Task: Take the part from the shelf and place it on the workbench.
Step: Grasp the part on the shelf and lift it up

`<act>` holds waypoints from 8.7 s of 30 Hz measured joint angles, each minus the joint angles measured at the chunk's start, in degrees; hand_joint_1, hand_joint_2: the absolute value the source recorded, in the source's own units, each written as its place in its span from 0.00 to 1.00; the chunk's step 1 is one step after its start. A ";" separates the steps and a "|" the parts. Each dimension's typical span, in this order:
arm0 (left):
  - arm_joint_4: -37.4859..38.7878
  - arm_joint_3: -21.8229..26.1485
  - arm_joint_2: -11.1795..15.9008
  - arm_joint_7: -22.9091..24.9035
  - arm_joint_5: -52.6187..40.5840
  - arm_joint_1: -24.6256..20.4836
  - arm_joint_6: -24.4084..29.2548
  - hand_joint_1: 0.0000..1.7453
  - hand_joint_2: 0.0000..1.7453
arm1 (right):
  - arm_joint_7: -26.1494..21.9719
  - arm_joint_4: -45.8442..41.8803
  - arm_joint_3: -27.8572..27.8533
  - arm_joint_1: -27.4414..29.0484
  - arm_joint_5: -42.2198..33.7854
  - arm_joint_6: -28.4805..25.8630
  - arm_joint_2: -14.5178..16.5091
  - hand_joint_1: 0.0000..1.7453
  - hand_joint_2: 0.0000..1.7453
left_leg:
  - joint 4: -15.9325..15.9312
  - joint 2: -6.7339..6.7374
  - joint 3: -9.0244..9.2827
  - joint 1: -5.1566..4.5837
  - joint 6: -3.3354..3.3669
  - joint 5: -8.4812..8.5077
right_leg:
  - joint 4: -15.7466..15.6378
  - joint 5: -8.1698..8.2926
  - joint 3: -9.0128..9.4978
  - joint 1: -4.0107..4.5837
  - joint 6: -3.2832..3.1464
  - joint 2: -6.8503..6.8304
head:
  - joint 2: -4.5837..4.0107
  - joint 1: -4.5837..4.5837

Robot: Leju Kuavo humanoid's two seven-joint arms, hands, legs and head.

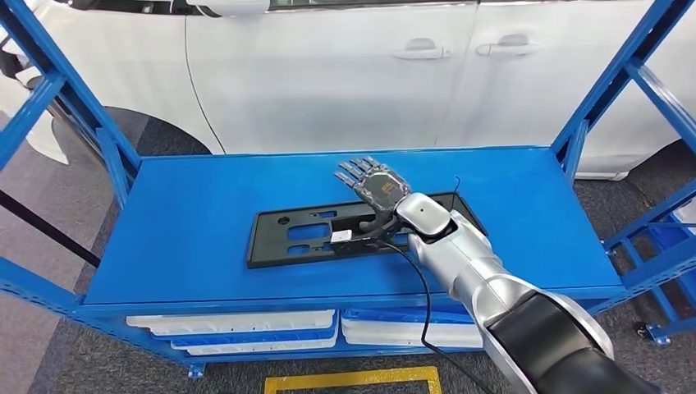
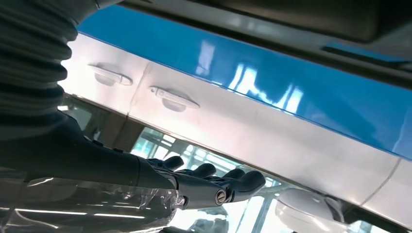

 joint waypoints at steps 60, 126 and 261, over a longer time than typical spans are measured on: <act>0.01 0.13 0.25 1.15 3.19 0.31 -0.23 0.00 0.00 | -2.65 -13.79 0.03 3.23 -6.85 0.74 -0.93 0.00 0.00 | 3.21 0.38 3.54 -0.16 -0.44 -5.74 | 1.74 3.18 -4.72 -0.17 -1.23 -0.16 | 0.00 -0.02; 0.07 -1.14 -0.17 0.96 3.51 -0.13 0.16 0.00 0.00 | 5.51 -3.54 2.91 0.49 -4.82 13.67 -0.77 0.00 0.50 | 0.09 0.67 1.58 -0.04 0.25 -1.27 | 1.88 -0.02 -1.61 -0.30 0.46 -0.36 | 0.00 -0.04; 0.29 -5.81 -2.01 2.01 4.54 -1.82 2.01 0.00 0.00 | 24.06 9.45 -1.04 -6.75 0.22 5.67 10.28 0.00 0.00 | 1.36 0.37 -0.06 -0.14 -0.70 -0.97 | 2.42 -0.57 -1.56 -0.60 0.20 -0.19 | 0.00 -0.03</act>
